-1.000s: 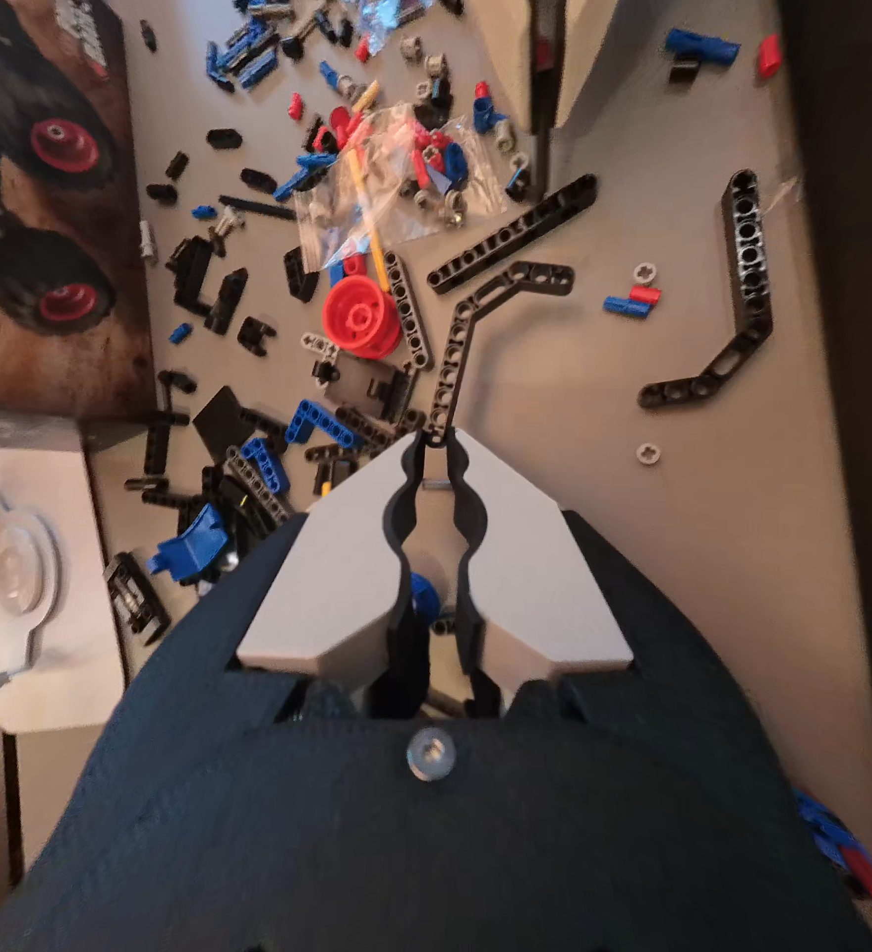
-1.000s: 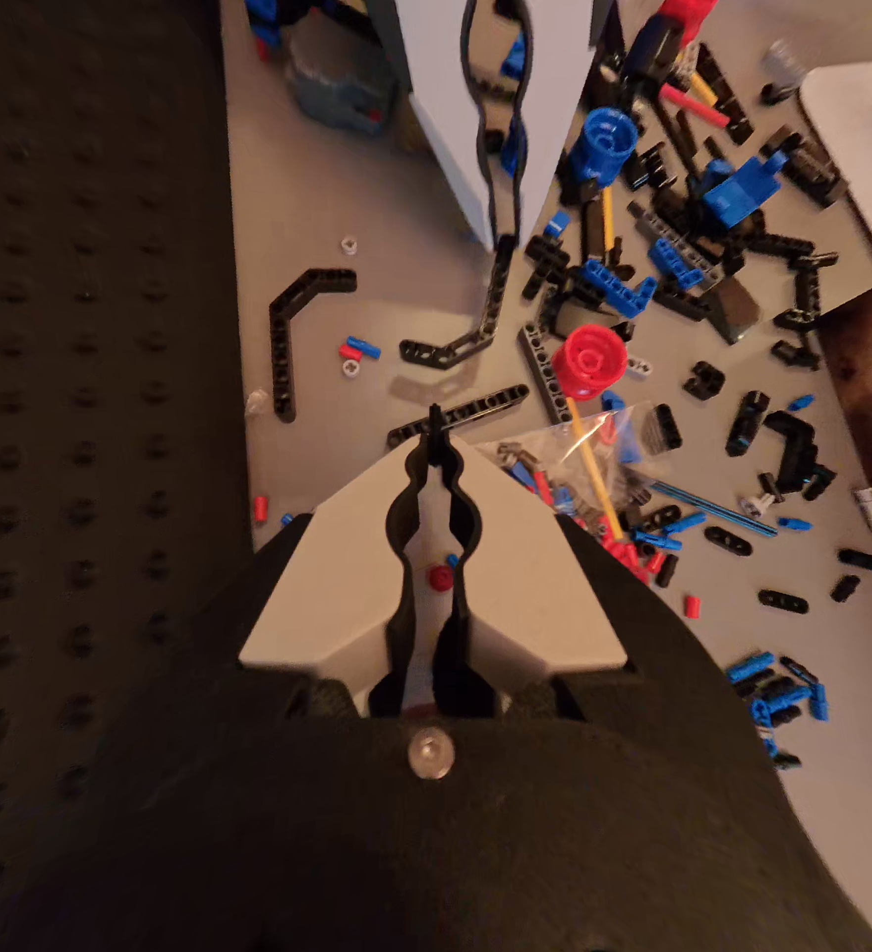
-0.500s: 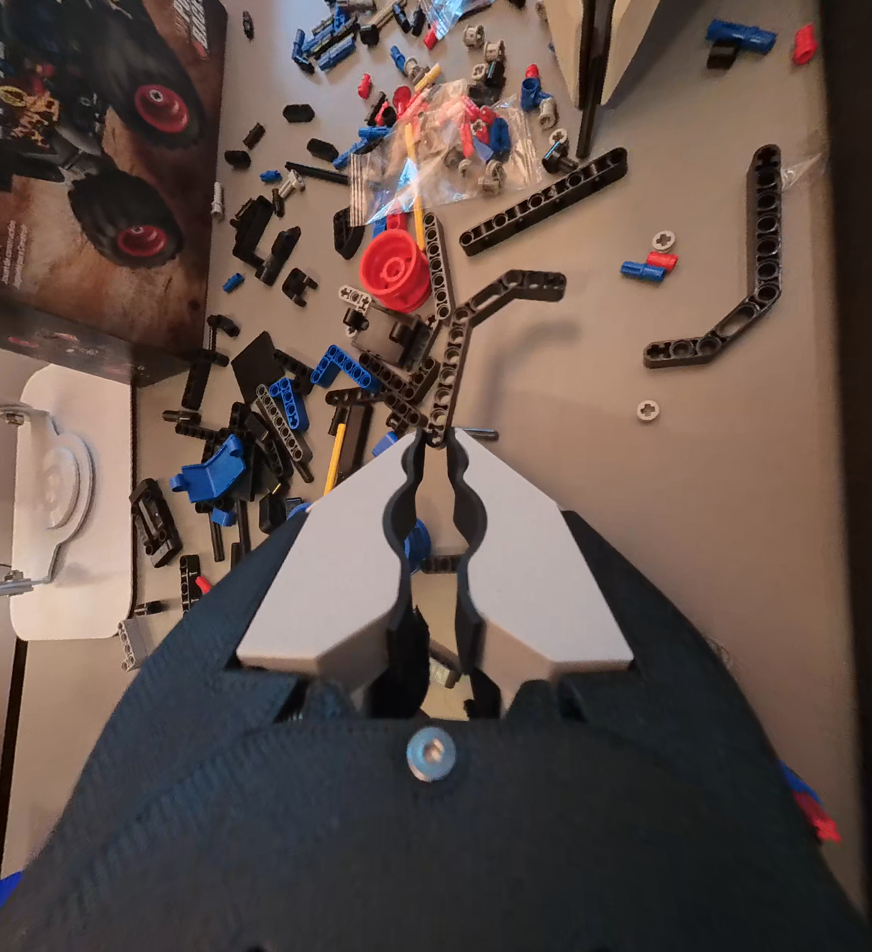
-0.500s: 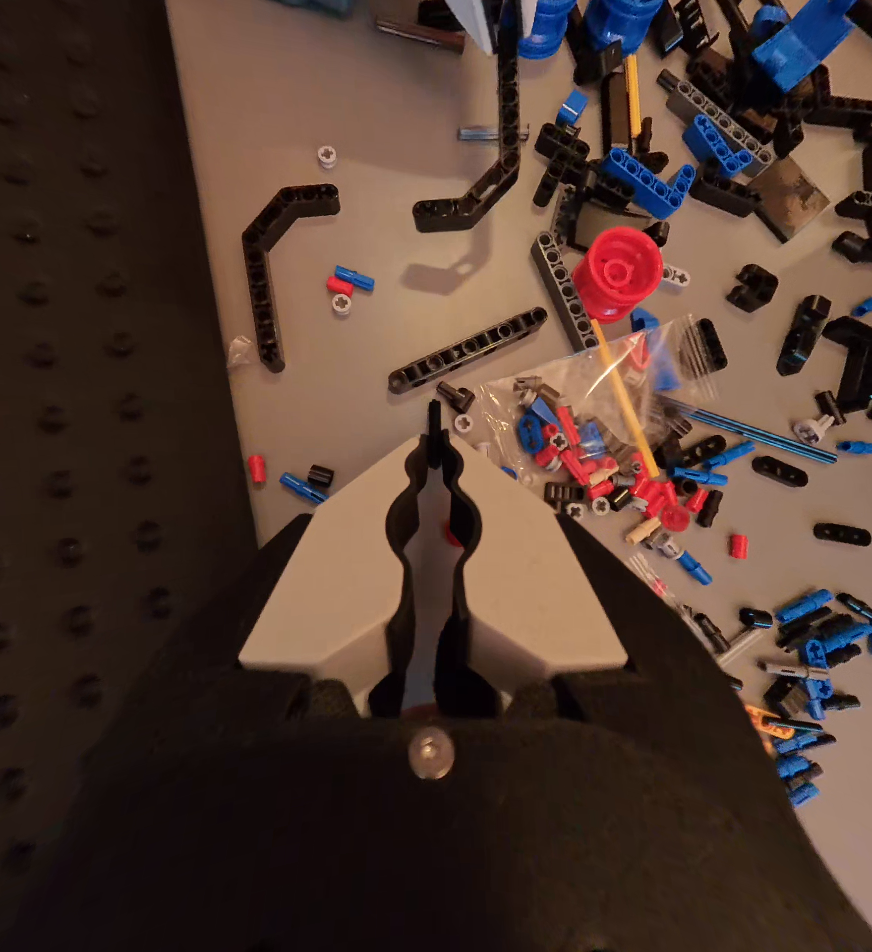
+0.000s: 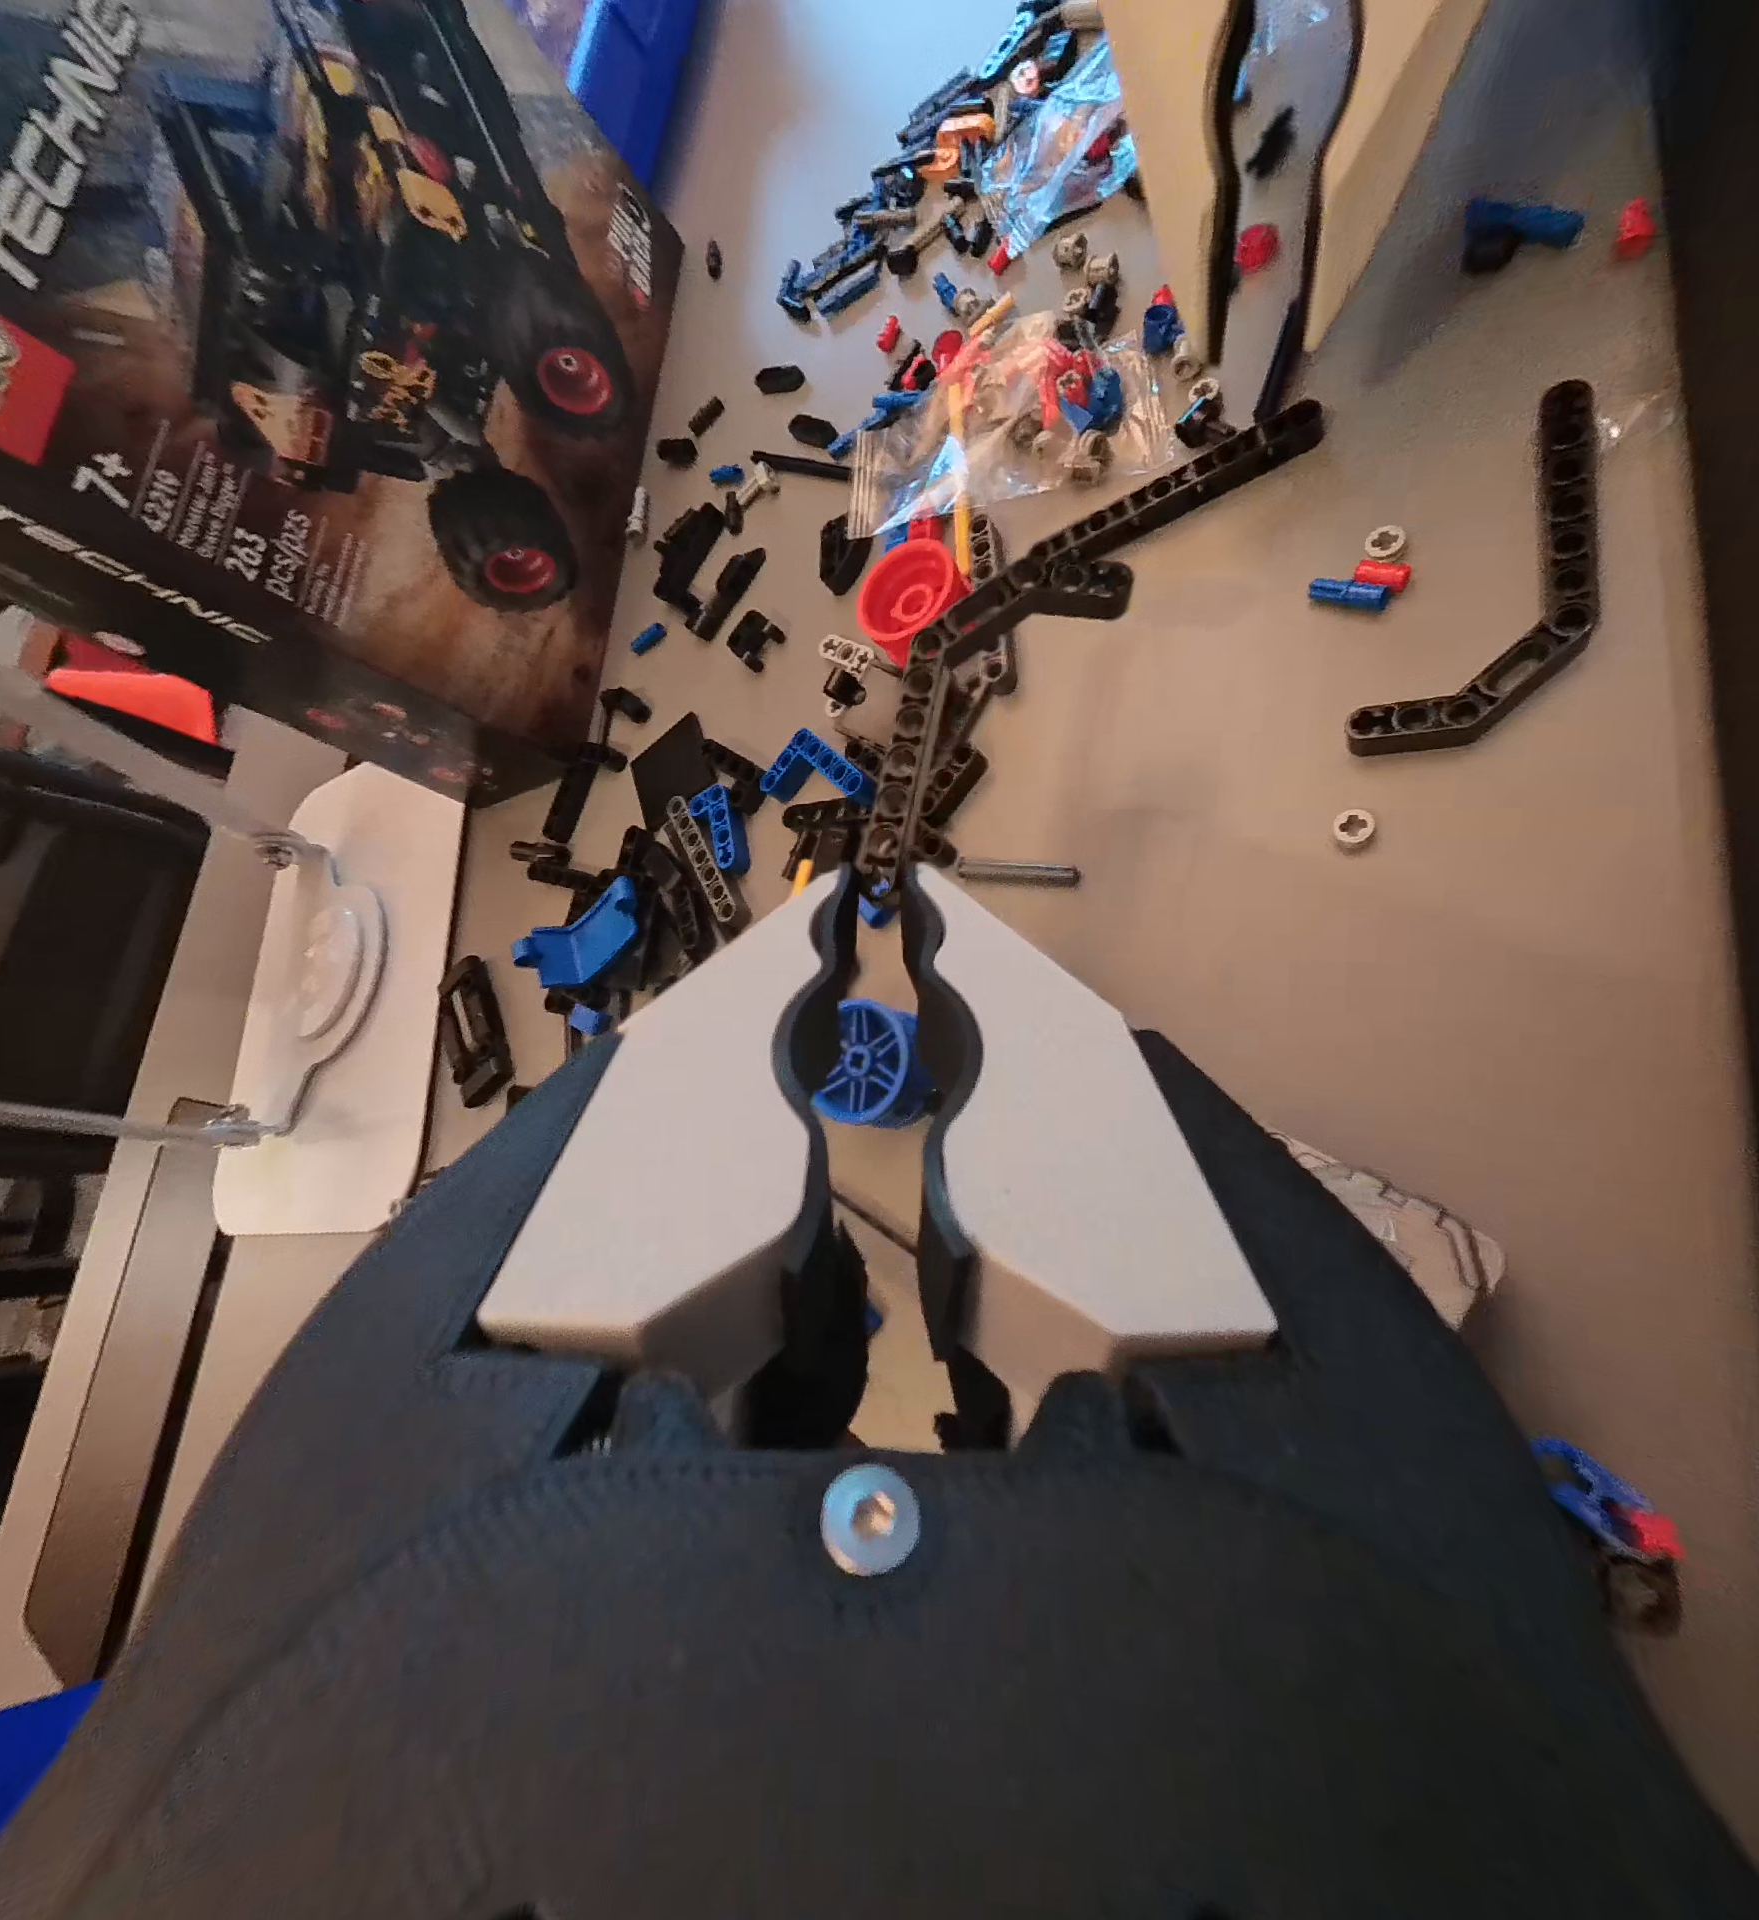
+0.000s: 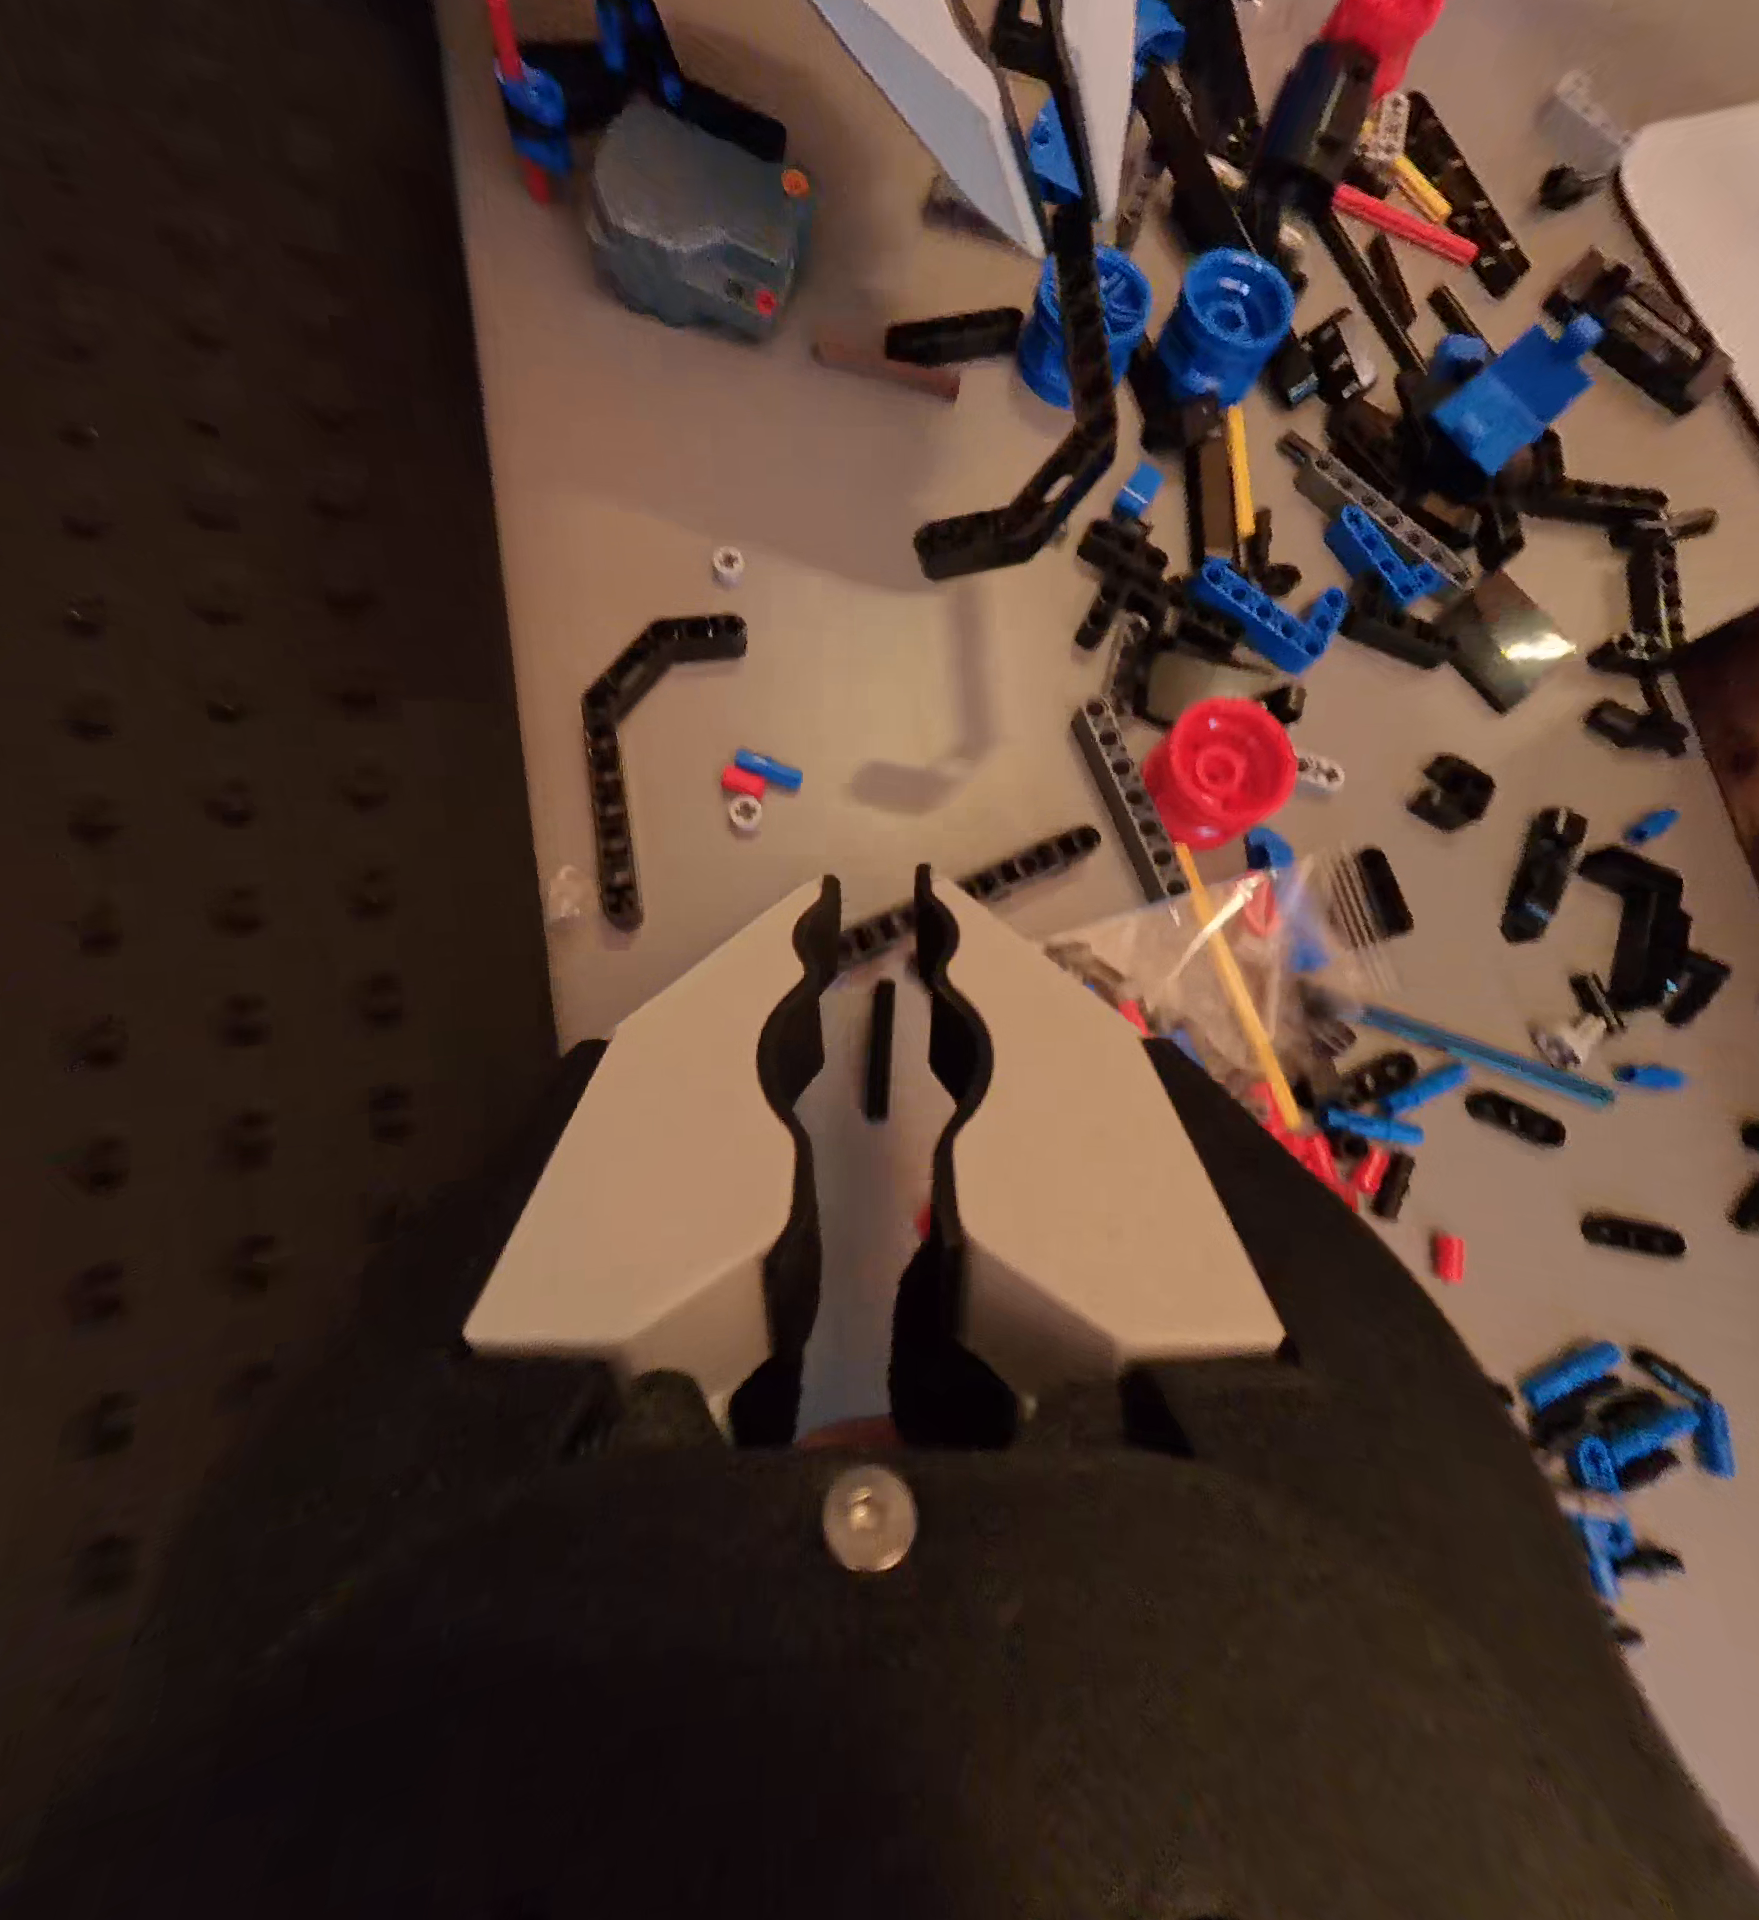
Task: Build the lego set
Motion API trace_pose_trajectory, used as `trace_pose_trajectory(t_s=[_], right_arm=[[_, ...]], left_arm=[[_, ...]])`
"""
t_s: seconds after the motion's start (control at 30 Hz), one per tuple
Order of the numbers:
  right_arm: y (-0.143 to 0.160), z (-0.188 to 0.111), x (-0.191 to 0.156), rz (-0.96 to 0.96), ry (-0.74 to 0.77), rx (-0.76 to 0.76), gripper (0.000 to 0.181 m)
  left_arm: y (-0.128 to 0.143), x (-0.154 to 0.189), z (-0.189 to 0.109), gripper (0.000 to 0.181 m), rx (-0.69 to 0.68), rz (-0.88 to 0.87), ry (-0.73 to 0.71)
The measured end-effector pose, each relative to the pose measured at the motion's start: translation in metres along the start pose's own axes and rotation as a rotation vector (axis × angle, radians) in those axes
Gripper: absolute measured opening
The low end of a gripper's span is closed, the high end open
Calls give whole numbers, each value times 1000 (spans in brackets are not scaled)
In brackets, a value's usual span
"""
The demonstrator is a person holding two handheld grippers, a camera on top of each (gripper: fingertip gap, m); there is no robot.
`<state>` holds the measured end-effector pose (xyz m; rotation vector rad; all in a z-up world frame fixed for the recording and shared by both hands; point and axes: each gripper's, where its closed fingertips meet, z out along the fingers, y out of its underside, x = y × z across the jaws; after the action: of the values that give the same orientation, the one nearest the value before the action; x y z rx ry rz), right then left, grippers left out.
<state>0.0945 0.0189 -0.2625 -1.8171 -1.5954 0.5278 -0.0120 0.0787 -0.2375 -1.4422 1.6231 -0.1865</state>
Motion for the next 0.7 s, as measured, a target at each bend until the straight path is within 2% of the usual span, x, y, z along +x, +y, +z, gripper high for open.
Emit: trace_pose_trajectory(t_s=[0.1,0.3,0.4,0.7], right_arm=[[-11,14,-9,16,-32,-22,9],[-14,35,-27,109,-27,-83,5],[-6,40,-27,122,20,-138,8],[-10,47,-28,133,10,-154,10]], left_arm=[[2,-2,-4,5,-3,-1,-25],[4,-4,-4,5,8,-9,-42],[4,-3,-4,5,15,-12,-36],[4,-3,-5,5,21,-14,-37]])
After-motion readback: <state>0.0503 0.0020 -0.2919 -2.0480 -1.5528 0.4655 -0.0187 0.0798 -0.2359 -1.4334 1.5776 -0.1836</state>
